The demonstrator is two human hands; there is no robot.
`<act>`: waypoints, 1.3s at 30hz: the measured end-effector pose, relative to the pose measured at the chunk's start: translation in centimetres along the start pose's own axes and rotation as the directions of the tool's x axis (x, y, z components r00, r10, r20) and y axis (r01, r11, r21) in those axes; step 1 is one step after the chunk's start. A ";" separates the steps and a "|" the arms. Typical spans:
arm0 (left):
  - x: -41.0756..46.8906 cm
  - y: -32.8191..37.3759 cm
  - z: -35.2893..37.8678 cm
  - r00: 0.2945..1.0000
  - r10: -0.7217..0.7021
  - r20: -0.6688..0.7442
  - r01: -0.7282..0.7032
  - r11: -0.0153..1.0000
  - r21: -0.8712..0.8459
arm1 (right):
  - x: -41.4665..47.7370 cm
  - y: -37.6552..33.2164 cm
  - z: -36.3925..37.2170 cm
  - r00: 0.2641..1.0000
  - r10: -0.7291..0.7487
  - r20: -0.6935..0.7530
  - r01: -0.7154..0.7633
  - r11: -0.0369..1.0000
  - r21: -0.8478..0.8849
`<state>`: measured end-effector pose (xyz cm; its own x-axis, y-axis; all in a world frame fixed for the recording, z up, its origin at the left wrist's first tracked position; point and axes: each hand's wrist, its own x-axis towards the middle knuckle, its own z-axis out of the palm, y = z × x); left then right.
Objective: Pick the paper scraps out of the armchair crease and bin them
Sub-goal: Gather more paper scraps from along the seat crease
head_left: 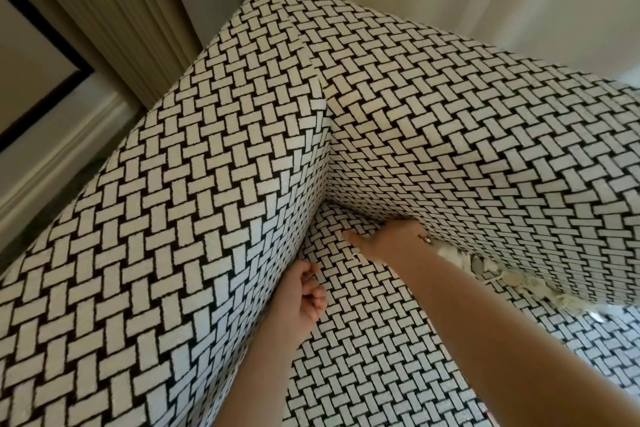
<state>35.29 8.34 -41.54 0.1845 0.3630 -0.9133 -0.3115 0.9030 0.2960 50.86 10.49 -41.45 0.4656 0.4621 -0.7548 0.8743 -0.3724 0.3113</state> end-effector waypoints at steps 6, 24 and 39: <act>-0.7 -0.5 1.1 1.000 0.020 0.019 -0.020 1.000 -0.006 | -0.5 0.9 1.5 0.999 0.030 -0.016 -0.033 0.976 -0.214; -0.5 -6.4 9.2 0.997 0.032 0.072 -0.041 0.992 0.122 | -1.5 10.3 9.4 0.800 -0.189 -0.569 0.438 0.832 0.340; 1.7 -8.0 9.1 0.801 0.526 0.285 -0.450 0.216 0.866 | 0.6 9.7 8.8 0.831 -0.121 -0.544 0.396 0.814 0.424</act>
<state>46.57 3.82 -42.94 0.2501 0.8312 -0.4965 0.6575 0.2306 0.7173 58.39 0.08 -43.91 0.3558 0.8662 -0.3507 0.8381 -0.4618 -0.2903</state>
